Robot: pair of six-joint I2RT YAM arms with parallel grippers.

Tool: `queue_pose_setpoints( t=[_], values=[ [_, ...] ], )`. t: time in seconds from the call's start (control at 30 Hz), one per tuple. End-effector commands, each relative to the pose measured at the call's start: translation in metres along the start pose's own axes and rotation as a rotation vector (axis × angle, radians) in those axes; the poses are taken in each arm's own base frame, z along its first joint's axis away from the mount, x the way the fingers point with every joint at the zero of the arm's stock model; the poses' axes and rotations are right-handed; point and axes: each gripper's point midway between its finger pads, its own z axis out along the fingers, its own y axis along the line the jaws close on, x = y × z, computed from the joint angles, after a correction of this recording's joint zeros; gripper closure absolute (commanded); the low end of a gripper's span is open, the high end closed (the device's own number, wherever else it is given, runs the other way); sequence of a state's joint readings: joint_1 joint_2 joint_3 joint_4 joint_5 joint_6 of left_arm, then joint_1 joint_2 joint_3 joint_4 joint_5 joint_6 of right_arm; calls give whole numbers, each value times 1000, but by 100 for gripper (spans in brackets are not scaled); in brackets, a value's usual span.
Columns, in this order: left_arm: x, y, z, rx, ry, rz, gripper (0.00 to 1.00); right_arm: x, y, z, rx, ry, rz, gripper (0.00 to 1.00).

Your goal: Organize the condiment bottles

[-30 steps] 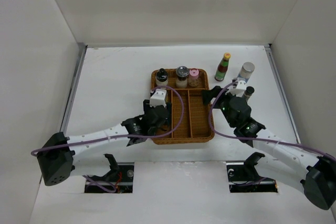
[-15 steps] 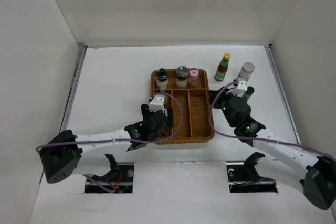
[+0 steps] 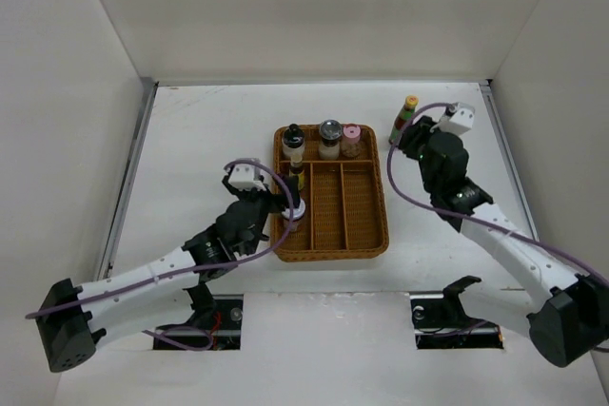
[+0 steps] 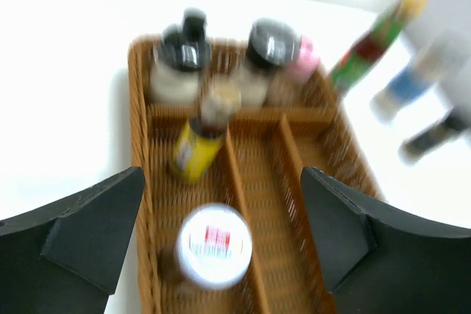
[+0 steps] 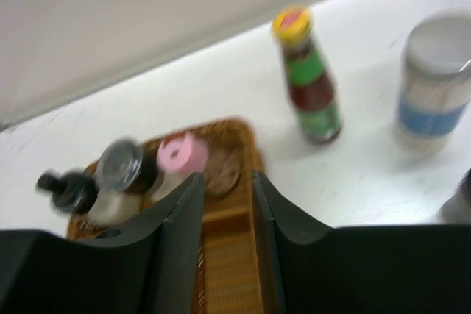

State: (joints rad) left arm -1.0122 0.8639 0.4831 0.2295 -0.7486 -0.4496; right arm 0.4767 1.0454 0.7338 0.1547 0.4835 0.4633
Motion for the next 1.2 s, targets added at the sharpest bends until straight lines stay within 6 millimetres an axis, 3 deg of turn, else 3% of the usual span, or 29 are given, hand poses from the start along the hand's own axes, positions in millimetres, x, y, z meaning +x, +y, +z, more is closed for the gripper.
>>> queue_pose_setpoints(
  t=[0.0,0.1,0.2,0.3,0.43,0.73,1.07,1.17],
  values=[
    [-55,5,1,10,-190,-110,13,-47,-13,15,89,-61,-67,55],
    [-74,23,4,-10,-273,-164,15,-60,-25,37,147,-39,-118,39],
    [-70,51,9,-64,-320,-202,16,-58,-33,64,176,8,-145,24],
    [-55,72,10,-105,-325,-221,16,-46,-29,88,163,72,-175,17],
    [-44,81,10,-119,-322,-250,15,-40,-38,111,193,100,-187,15],
    [-22,77,22,-101,-263,-252,15,-32,-39,149,190,133,-261,23],
    [-14,79,28,-107,-240,-245,15,-18,-45,168,211,165,-283,44],
    [-14,79,29,-104,-239,-246,15,-19,-43,170,208,155,-279,55]
  ],
)
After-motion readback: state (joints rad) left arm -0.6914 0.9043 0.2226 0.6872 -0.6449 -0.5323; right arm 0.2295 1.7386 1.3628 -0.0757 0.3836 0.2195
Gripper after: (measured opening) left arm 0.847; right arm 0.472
